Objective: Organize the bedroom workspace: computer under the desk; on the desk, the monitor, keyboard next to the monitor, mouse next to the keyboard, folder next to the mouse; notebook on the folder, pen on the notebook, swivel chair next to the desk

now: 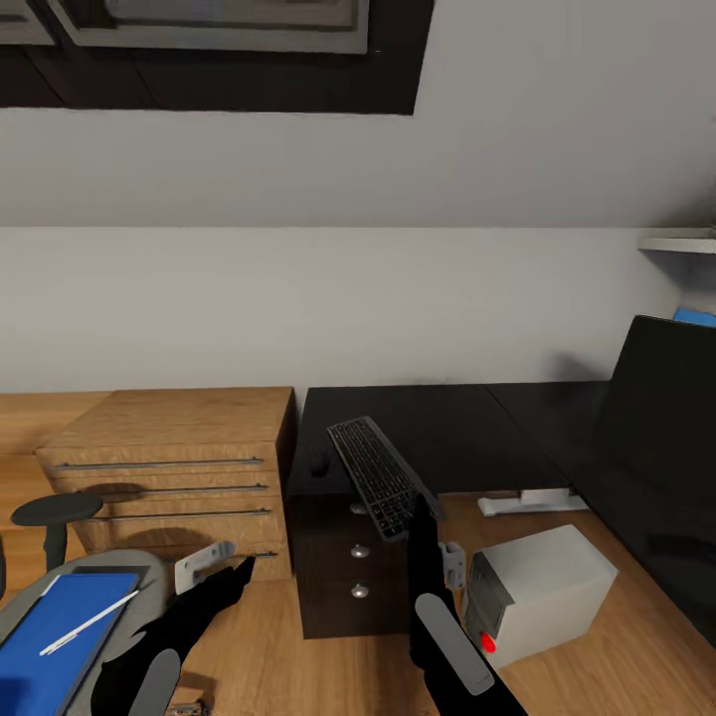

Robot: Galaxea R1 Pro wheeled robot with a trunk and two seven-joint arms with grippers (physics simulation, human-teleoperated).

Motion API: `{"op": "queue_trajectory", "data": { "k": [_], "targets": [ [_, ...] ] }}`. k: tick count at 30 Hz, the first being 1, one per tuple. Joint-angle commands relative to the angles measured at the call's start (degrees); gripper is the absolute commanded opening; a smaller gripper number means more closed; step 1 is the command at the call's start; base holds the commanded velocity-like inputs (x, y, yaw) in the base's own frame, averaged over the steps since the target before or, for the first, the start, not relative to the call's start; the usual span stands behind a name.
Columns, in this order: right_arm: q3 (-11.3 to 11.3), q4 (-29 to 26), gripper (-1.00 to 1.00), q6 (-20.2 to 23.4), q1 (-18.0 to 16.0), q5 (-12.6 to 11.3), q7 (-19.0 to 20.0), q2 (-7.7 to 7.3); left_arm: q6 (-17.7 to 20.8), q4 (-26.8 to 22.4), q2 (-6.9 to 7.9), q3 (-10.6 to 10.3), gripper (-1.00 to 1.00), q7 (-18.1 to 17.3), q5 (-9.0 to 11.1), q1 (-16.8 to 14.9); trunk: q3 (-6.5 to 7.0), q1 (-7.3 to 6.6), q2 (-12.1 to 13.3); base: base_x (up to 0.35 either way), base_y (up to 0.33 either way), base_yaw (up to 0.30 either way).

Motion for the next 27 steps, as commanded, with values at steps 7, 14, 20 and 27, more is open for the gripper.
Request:
{"op": "queue_trajectory", "data": {
  "k": [7, 14, 20, 27],
  "targets": [
    [0.18, -0.11, 1.00, -0.42, -0.04, -0.19, 0.07, -0.06, 0.16, -0.08, 0.00, -0.04, 1.00, 0.52, 0.61, -0.02, -0.06, -0.04, -0.04, -0.334, 0.000, 0.000],
    [0.26, -0.45, 1.00, -0.72, -0.04, 3.28, 0.43, -1.48, 0.16, -0.08, 0.00, -0.04, 1.00, 0.52, 0.61, -0.02, -0.06, -0.04, -0.04, -0.335, -0.068, 0.000],
    [0.29, -2.78, 1.00, -0.92, 0.05, 6.26, 0.54, -2.84, 0.15, -0.08, 0.00, -0.06, 1.00, 0.52, 0.59, -0.02, -0.06, -0.04, -0.04, -0.307, -0.167, 0.000],
    [0.38, -11.80, 1.00, -2.86, 2.11, 15.77, -0.30, -4.07, -0.07, -0.27, -0.06, -1.11, 1.00, 0.62, -0.23, -0.02, -0.06, -0.04, -0.04, -0.150, -0.293, 0.000]
  ]
}}
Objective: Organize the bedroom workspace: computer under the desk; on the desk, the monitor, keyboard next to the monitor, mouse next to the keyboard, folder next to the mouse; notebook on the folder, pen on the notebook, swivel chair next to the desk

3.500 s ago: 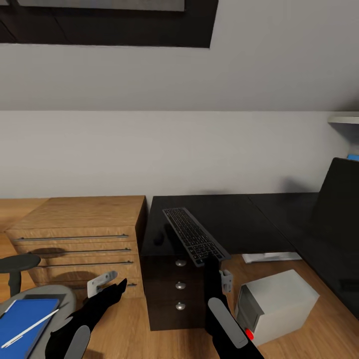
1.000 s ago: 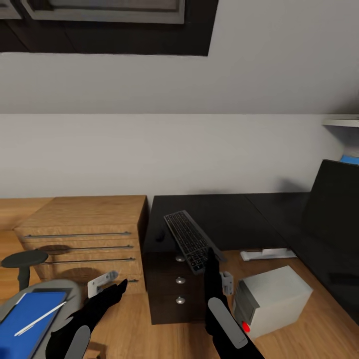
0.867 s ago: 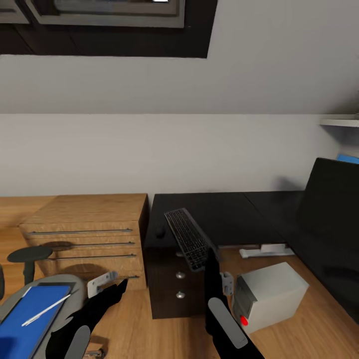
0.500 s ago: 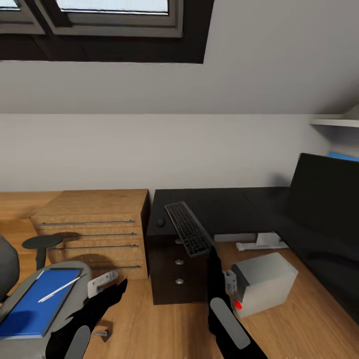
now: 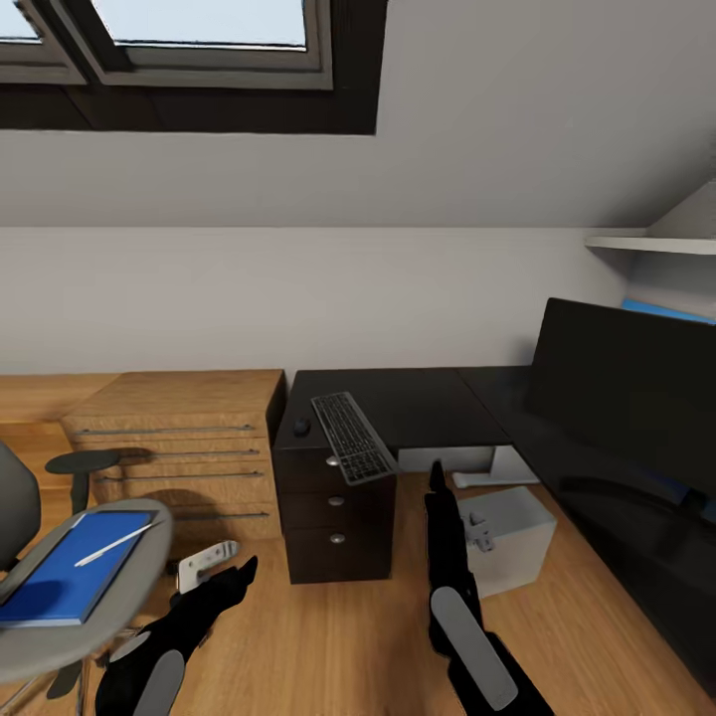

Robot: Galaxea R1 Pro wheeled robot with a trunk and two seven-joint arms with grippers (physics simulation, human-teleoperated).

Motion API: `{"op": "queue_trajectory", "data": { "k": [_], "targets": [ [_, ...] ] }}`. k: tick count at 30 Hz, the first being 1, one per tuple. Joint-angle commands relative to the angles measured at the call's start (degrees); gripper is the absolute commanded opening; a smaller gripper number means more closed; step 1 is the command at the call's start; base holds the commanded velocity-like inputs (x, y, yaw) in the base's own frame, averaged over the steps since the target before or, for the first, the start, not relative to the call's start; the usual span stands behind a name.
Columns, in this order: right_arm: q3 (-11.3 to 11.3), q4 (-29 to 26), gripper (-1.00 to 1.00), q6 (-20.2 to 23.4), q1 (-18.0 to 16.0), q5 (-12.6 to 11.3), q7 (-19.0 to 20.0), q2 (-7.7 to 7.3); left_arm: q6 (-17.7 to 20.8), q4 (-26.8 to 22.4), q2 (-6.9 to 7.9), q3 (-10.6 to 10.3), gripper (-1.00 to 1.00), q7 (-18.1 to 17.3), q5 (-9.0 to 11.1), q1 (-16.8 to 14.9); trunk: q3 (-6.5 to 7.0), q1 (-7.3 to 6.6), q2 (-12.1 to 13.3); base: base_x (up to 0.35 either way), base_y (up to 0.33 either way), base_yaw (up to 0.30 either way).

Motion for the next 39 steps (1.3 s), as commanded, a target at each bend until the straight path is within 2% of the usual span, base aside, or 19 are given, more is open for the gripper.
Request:
{"op": "queue_trajectory", "data": {
  "k": [1, 3, 4, 5, 7, 10, 11, 14, 15, 17, 20, 21, 25, 27, 30, 32, 34, 38, 39],
  "targets": [
    [0.14, -0.93, 1.00, -0.52, 0.11, 0.77, -0.65, -0.08, 0.18, -0.13, -0.01, -0.33, 1.00, 0.53, 0.15, -0.04, -0.06, -0.01, -0.03, -0.096, -0.295, 0.000],
    [0.14, -4.00, 1.00, -0.82, 0.84, 4.40, -3.78, -0.20, 0.09, -0.48, -0.03, -1.35, 1.00, 0.48, -1.63, -0.04, -0.06, -0.01, -0.03, -0.059, -0.194, 0.000],
    [0.16, -6.40, 1.00, -0.86, 1.77, 7.50, -6.52, -0.25, -0.16, -0.72, -0.04, -2.21, 1.00, 0.48, -2.95, -0.04, -0.06, -0.01, -0.03, -0.034, -0.110, 0.000],
    [0.19, -7.66, 1.00, -0.79, 2.38, 9.35, -7.89, -0.27, -0.43, -0.80, -0.04, -2.66, 1.00, 0.49, -3.57, -0.04, -0.06, -0.01, -0.03, -0.027, -0.088, 0.000],
    [0.52, -12.30, 1.00, 0.15, 4.88, 17.40, -12.15, -0.31, -2.24, -1.00, -0.05, -3.90, 1.00, 0.51, -5.24, -0.04, -0.06, -0.01, -0.03, -0.014, -0.046, 0.000],
    [0.72, -15.06, 1.00, 2.22, 6.05, 22.89, -14.17, -0.33, -4.38, -1.07, -0.05, -4.33, 1.00, 0.50, -5.81, -0.02, -0.06, -0.01, -0.03, -0.007, -0.024, 0.000],
    [0.80, -16.45, 1.00, 4.40, 6.50, 25.67, -15.25, -0.30, -5.84, -1.09, -0.05, -4.54, 1.00, 0.51, -6.03, 0.00, -0.06, -0.01, -0.03, -0.004, -0.012, 0.000],
    [0.70, -17.84, 1.00, 8.38, 6.89, 28.31, -16.94, -0.27, -7.28, -1.11, -0.05, -4.82, 1.00, 0.52, -6.25, 0.30, -0.06, -0.01, -0.03, -0.002, -0.008, 0.000],
    [0.53, -18.44, 1.00, 11.54, 7.04, 29.31, -18.22, -0.26, -7.80, -1.12, -0.05, -4.93, 1.00, 0.52, -6.34, 0.54, 0.12, -0.23, 0.37, -0.001, -0.004, 0.000],
    [0.18, -19.64, 1.00, 19.71, 7.15, 30.52, -21.48, -0.22, -8.37, -1.13, -0.05, -5.02, 1.00, 0.52, -6.48, 0.86, 0.48, -0.67, 1.17, -0.001, -0.002, 0.000],
    [0.06, -20.04, 1.00, 26.14, 7.15, 30.80, -24.10, -0.08, -8.48, -1.12, -0.05, -5.04, 1.00, 0.52, -6.54, 0.95, 1.01, -1.33, 2.37, 0.000, 0.000, 0.000],
    [-0.02, -20.19, 1.00, 30.38, 7.10, 30.80, -25.88, 0.00, -8.47, -1.08, -0.05, -5.07, 1.00, 0.56, -6.57, 0.98, 1.19, -1.55, 2.77, 0.000, 0.000, 0.000],
    [-0.93, -20.15, 1.00, 38.19, 6.63, 30.71, -29.42, 0.04, -8.43, -1.02, -0.11, -5.11, 1.00, 0.60, -6.58, 1.01, 1.91, -2.43, 4.38, 0.000, 0.000, 0.000],
    [-2.49, -19.40, 1.00, 45.46, 4.86, 30.64, -32.86, 0.07, -8.40, -0.93, -0.13, -5.07, 1.00, 0.61, -6.59, 1.01, 2.27, -2.87, 5.18, 0.000, 0.000, 0.000],
    [-7.06, -16.03, 1.00, 54.85, 0.42, 30.58, -36.09, 0.05, -8.37, -0.89, -0.14, -5.09, 1.00, 0.60, -6.59, 1.02, 2.81, -3.53, 6.38, 0.000, 0.000, 0.000],
    [-10.17, -13.58, 1.00, 57.17, -1.57, 30.64, -36.70, 0.06, -8.36, -0.79, -0.17, -5.12, 1.00, 0.59, -6.59, 1.02, 3.17, -3.97, 7.19, 0.000, 0.000, 0.000],
    [-11.36, -12.33, 1.00, 57.88, -2.26, 30.60, -36.90, 0.03, -8.34, -0.57, -0.20, -5.13, 1.00, 0.60, -6.59, 1.02, 3.53, -4.41, 7.99, 0.000, 0.000, 0.000],
    [-12.00, -9.38, 1.00, 57.81, -2.81, 30.52, -37.00, 0.90, -8.32, -0.36, -0.22, -5.13, 1.00, 0.58, -6.59, 1.02, 4.25, -5.28, 9.59, 0.000, 0.000, 0.000],
    [-12.04, -7.41, 1.00, 57.79, -3.00, 30.66, -37.07, 1.54, -8.34, -0.32, -0.22, -5.13, 1.00, 0.57, -6.59, 1.02, 4.43, -5.50, 9.99, 0.000, 0.000, 0.000]
  ]
}}
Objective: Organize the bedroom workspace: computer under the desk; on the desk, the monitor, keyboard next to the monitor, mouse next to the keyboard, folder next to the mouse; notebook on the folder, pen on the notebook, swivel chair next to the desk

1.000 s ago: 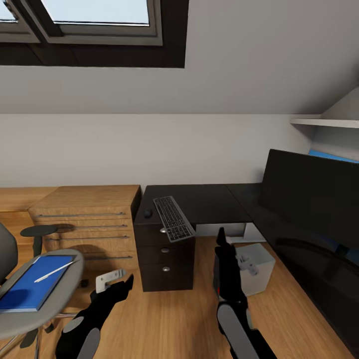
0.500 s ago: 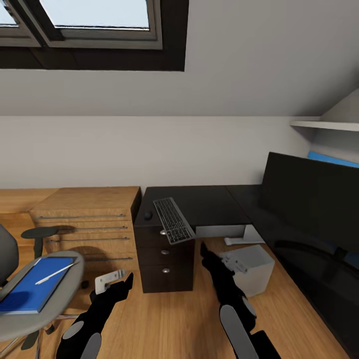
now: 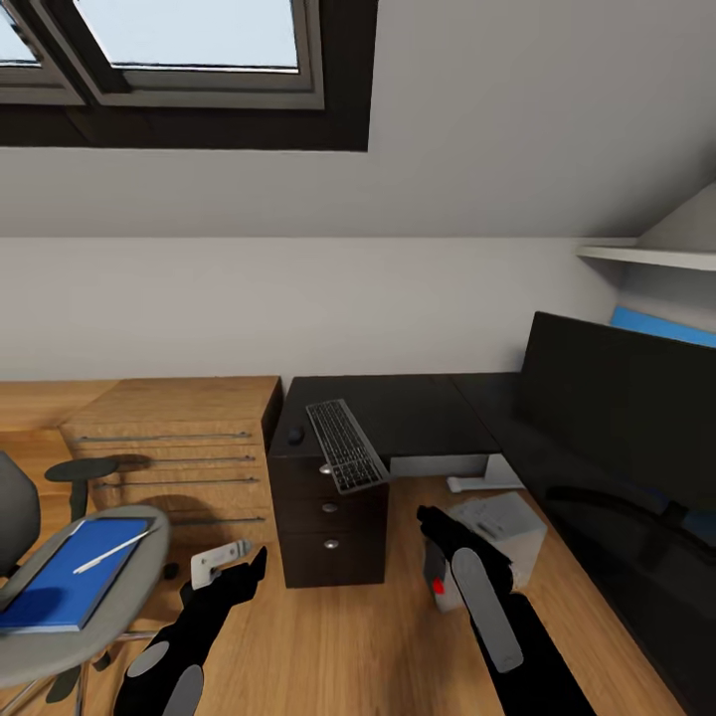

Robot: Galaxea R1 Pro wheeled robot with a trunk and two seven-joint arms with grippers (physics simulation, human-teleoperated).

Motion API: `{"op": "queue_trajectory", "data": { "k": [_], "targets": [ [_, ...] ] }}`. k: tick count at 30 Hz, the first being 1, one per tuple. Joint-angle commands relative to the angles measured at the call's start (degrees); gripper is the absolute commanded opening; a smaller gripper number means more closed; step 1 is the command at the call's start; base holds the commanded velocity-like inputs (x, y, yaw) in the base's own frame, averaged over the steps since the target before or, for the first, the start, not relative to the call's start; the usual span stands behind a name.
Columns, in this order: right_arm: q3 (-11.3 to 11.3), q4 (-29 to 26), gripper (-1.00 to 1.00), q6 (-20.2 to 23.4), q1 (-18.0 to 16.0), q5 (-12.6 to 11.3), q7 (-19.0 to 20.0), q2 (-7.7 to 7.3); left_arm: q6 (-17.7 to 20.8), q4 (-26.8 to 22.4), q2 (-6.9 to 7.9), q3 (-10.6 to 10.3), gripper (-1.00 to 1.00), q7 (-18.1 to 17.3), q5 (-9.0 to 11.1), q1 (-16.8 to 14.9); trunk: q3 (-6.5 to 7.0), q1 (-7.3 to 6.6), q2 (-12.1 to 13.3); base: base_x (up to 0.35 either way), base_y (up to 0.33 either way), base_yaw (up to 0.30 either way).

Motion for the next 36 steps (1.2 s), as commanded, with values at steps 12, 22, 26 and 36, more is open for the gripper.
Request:
{"op": "queue_trajectory", "data": {
  "k": [12, 22, 26, 36],
  "targets": [
    [9.17, 19.65, 1.00, -6.96, -10.10, 12.30, -0.77, 1.33, 0.22, -0.16, 0.22, 0.00, 1.00, 0.48, 0.60, -0.04, 2.09, -2.64, 4.78, 0.000, 0.000, 0.000],
    [11.07, 16.02, 1.00, -8.15, -10.24, 13.39, -1.00, 1.45, 0.07, -0.51, 0.19, 0.52, 1.00, 7.67, 0.94, -0.04, 3.89, -4.84, 8.79, -0.010, 0.000, 0.000],
    [11.01, 15.76, 1.00, -8.16, -10.17, 13.44, -0.92, 1.35, 0.06, -0.54, 0.11, 0.38, 1.00, 8.91, 1.02, -0.04, 4.61, -5.72, 10.40, -0.219, 0.000, 0.000],
    [10.82, 15.76, 1.00, -8.25, -10.15, 13.65, -0.83, 0.87, 0.14, -0.47, 0.02, 0.20, 1.00, 9.34, 0.96, -0.04, 6.40, -7.91, 14.41, -0.309, -0.128, 0.000]
  ]
}}
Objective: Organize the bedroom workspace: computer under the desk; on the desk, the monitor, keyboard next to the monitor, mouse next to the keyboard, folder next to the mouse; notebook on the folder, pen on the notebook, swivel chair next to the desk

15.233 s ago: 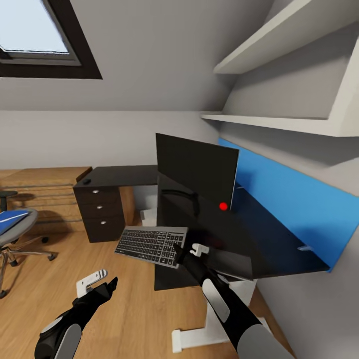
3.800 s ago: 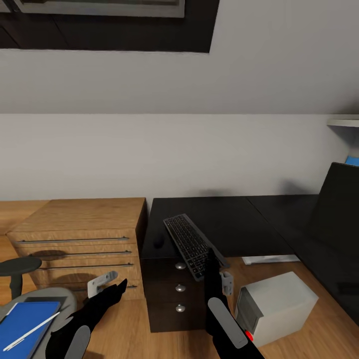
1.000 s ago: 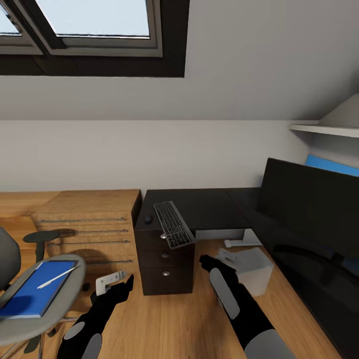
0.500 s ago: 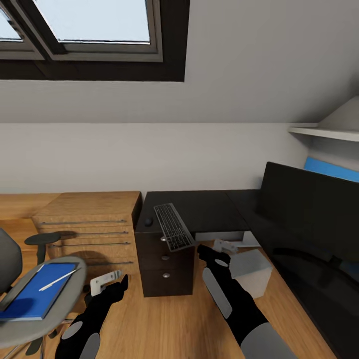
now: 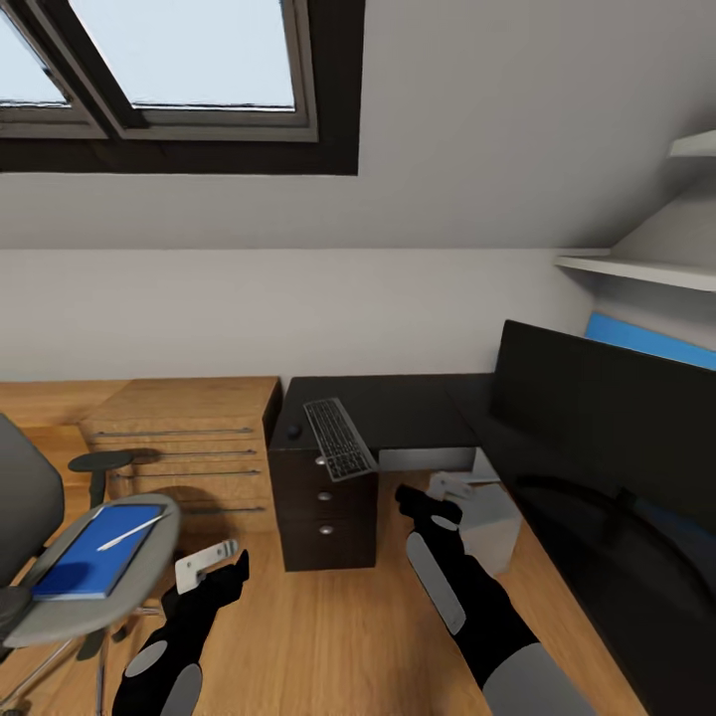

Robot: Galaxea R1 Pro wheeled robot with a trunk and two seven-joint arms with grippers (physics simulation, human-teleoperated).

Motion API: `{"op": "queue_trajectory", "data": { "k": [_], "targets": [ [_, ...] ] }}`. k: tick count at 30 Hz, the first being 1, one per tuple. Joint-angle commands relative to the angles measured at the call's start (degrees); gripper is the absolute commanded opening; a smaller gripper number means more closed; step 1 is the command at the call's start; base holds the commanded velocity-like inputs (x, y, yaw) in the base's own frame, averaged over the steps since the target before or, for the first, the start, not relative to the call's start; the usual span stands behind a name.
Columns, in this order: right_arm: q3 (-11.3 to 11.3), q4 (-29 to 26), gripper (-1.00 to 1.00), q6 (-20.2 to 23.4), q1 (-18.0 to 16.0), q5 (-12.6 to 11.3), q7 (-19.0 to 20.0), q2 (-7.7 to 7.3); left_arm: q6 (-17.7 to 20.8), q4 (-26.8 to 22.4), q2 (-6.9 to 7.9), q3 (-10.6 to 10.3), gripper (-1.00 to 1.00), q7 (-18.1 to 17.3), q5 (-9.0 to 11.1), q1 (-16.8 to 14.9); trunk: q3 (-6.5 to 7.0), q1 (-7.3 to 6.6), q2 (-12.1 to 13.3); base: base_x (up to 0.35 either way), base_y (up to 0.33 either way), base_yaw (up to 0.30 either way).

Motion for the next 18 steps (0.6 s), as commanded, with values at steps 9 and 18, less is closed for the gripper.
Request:
{"op": "queue_trajectory", "data": {
  "k": [9, 18],
  "targets": [
    [0.05, -0.11, 1.00, 0.25, -0.05, -0.27, -0.38, -0.04, 0.18, -0.09, -0.01, -0.07, 1.00, 0.52, 0.52, -0.04, 1.55, -2.01, 3.57, -0.278, -0.237, 0.000],
    [0.09, -0.08, 1.00, 0.25, -0.05, -0.26, -0.38, -0.05, 0.18, -0.09, -0.01, -0.07, 1.00, 0.54, 0.52, -0.04, 3.16, -3.98, 7.18, -0.277, -0.239, 0.000]
  ]
}}
